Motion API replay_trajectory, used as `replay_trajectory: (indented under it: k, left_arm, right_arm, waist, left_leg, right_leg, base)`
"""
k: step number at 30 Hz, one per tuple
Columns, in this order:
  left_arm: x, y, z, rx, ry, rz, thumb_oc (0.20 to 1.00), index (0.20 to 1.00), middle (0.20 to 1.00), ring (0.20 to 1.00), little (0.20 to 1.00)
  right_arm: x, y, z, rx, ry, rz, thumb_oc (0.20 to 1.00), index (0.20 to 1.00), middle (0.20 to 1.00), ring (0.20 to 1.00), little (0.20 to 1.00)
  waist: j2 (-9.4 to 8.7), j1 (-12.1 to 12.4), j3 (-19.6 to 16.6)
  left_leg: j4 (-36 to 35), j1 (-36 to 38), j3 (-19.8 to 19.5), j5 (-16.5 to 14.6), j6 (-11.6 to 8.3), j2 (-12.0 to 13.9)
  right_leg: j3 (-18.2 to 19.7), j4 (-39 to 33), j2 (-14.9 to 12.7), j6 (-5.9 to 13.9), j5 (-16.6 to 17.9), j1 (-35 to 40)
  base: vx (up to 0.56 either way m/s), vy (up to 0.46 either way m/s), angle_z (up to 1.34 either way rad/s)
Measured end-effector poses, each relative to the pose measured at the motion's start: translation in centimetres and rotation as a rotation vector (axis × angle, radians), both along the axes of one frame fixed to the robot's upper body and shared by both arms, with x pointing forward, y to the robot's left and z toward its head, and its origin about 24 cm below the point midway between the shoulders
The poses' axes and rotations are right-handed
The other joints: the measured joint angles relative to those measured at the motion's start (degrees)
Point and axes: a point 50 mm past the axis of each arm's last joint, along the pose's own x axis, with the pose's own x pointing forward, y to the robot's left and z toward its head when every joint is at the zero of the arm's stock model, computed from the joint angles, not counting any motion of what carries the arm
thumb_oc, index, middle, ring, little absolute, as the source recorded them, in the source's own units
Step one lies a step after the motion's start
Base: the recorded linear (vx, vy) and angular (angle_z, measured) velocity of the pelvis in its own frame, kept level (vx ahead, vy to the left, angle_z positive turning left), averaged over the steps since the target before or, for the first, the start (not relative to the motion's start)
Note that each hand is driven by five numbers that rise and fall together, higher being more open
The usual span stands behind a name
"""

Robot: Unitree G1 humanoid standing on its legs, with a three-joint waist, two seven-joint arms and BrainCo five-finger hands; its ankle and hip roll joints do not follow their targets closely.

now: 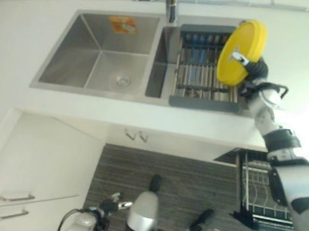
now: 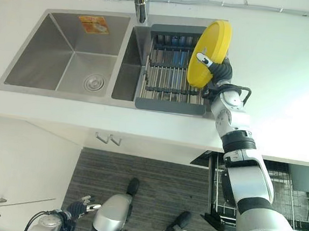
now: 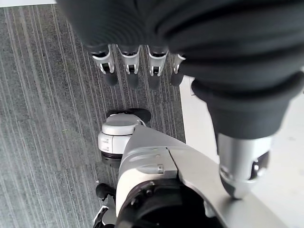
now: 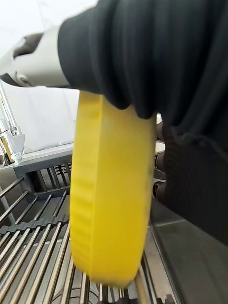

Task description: Place the dishes in the dishwasher.

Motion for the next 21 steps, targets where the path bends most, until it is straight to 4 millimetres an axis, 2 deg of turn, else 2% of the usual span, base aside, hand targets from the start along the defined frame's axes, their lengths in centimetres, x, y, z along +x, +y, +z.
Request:
replay_trajectory:
  k: [1, 2, 3, 4, 17, 21]
  left_arm:
    - [0.1, 0.0, 0.0, -0.001, -0.001, -0.001, 1.000, 1.000, 1.000, 1.000, 1.000]
    - [0.2, 0.0, 0.1, -0.001, -0.003, -0.002, 1.000, 1.000, 1.000, 1.000, 1.000]
    - [0.2, 0.0, 0.1, -0.003, -0.005, -0.002, 1.000, 1.000, 1.000, 1.000, 1.000]
    - [0.4, -0.1, 0.2, -0.008, -0.010, -0.006, 1.000, 1.000, 1.000, 1.000, 1.000]
    - [1.3, -0.1, 0.5, -0.030, -0.027, 0.016, 1.000, 1.000, 1.000, 1.000, 1.000]
    - [1.1, 0.1, 0.5, -0.029, -0.022, 0.025, 1.000, 1.000, 1.000, 1.000, 1.000]
  right_arm:
    - [0.0, 0.1, 0.2, -0.001, -0.002, 0.000, 0.925, 0.925, 0.925, 0.925, 0.925]
    - [0.1, 0.1, 0.4, -0.001, -0.003, 0.001, 0.689, 0.689, 0.689, 0.689, 0.689]
    - [0.1, 0.1, 0.4, -0.003, 0.001, -0.001, 0.338, 0.338, 0.338, 0.338, 0.338]
    - [0.1, 0.1, 0.3, -0.013, 0.008, -0.006, 0.200, 0.200, 0.200, 0.200, 0.200]
    - [0.4, 0.6, 0.1, -0.079, 0.024, -0.018, 0.200, 0.200, 0.200, 0.200, 0.200]
    - [0.4, 1.0, 0.2, -0.094, -0.002, 0.045, 0.200, 0.200, 0.200, 0.200, 0.200]
  waist:
    - [0.03, 0.0, 0.0]
    - [0.03, 0.1, 0.1]
    - [0.02, 0.1, 0.1]
    - [0.00, 0.1, 0.1]
    - [-0.08, 1.4, 0.4]
    - [-0.08, 1.3, 0.4]
  left_leg:
    - [0.0, 0.0, 0.0, 0.0, 0.00, 0.0]
    - [0.0, 0.0, 0.0, 0.0, 0.00, 0.0]
    - [0.1, 0.0, 0.0, 0.0, 0.00, 0.0]
    - [-0.1, 0.1, 0.0, 0.0, -0.03, 0.1]
    - [0.8, 0.1, 0.1, 0.0, 0.03, 0.0]
    - [0.9, 0.0, 0.4, 0.0, 0.04, -0.1]
  right_leg:
    - [0.0, 0.0, 0.0, 0.00, 0.0, 0.0]
    - [0.0, 0.0, 0.0, -0.01, 0.0, 0.0]
    - [0.0, 0.0, 0.0, -0.01, 0.0, 0.0]
    - [0.0, 0.0, 0.0, 0.03, -0.1, 0.1]
    - [-0.4, 1.3, -0.4, 0.13, -0.7, 0.0]
    - [-0.2, 1.8, -0.7, 0.22, -0.8, -0.3]
  base:
    - [0.00, 0.000, 0.00]
    - [0.00, 0.000, 0.00]
    - [0.06, -0.035, 0.01]
    - [0.05, -0.039, 0.00]
    - [-0.01, -0.001, 0.02]
    - [-0.01, -0.019, -0.02]
